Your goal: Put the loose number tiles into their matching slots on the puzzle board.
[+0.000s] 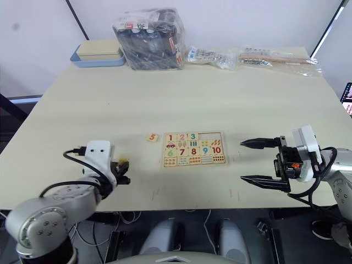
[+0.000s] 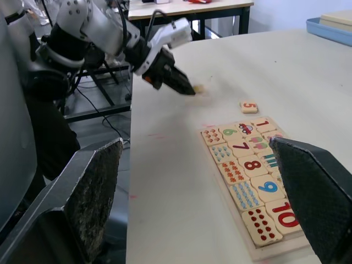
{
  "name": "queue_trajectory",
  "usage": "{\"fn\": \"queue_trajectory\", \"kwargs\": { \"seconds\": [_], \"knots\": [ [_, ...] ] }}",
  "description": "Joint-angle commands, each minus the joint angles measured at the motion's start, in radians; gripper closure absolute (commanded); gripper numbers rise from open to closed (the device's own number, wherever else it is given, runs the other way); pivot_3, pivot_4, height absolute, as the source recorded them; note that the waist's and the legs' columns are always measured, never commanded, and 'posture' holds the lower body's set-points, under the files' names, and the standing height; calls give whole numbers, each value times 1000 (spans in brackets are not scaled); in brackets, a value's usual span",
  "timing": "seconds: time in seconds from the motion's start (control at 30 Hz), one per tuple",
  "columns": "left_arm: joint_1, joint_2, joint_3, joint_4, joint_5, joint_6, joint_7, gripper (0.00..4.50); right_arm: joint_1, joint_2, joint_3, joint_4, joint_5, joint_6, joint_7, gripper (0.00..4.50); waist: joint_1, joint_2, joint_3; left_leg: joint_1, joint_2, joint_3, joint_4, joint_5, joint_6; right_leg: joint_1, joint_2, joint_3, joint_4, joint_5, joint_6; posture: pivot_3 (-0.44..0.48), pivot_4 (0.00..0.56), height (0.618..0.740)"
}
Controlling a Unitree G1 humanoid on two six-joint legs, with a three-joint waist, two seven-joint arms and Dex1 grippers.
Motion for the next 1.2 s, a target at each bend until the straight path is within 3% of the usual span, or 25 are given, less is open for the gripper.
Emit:
{"fn": "queue_trajectory", "kwargs": {
  "seconds": [0.03,0.23,0.37,0.47,0.73,1.07,1.2],
  "knots": [
    [-55,128,61,-4,-62,-7,-192,3575,0,16,-9,-20,-3,-31,-12,0,0,0,0,0,0,1,0,0,0,0,0,0,0,0,0,0,150,740],
    [-126,478,-23,132,-46,-211,-609,3575,24,48,-23,-28,-21,-63,-44,0,0,0,4,-1,0,0,-1,0,-1,-2,1,-1,0,0,0,0,150,740],
    [-217,669,-207,281,90,-481,-937,3575,67,58,-51,-51,-30,-90,-73,0,1,2,6,-2,-1,2,-1,0,0,-3,0,-1,-1,0,0,0,150,740],
    [-356,733,-385,400,214,-651,-1145,3575,111,57,-89,-75,-25,-104,-98,0,5,3,6,-7,-2,2,-1,0,-1,-7,0,-1,-1,0,0,0,150,740],
    [-801,607,-791,697,495,-757,-1490,3575,162,57,-156,-108,-33,-136,-162,0,2,2,7,-13,-3,5,1,0,0,-10,3,-2,-1,0,2,0,150,740],
    [-1170,342,-1116,1023,792,-811,-1781,3575,192,62,-190,-116,-47,-162,-203,0,2,1,8,-15,-4,3,4,0,0,-9,8,4,0,-1,10,0,150,740],
    [-1250,217,-1166,1160,856,-780,-1823,3575,206,69,-192,-123,-53,-174,-216,0,-1,1,8,-16,-4,2,4,0,1,-10,13,14,0,-3,13,0,150,740]
  ]
}}
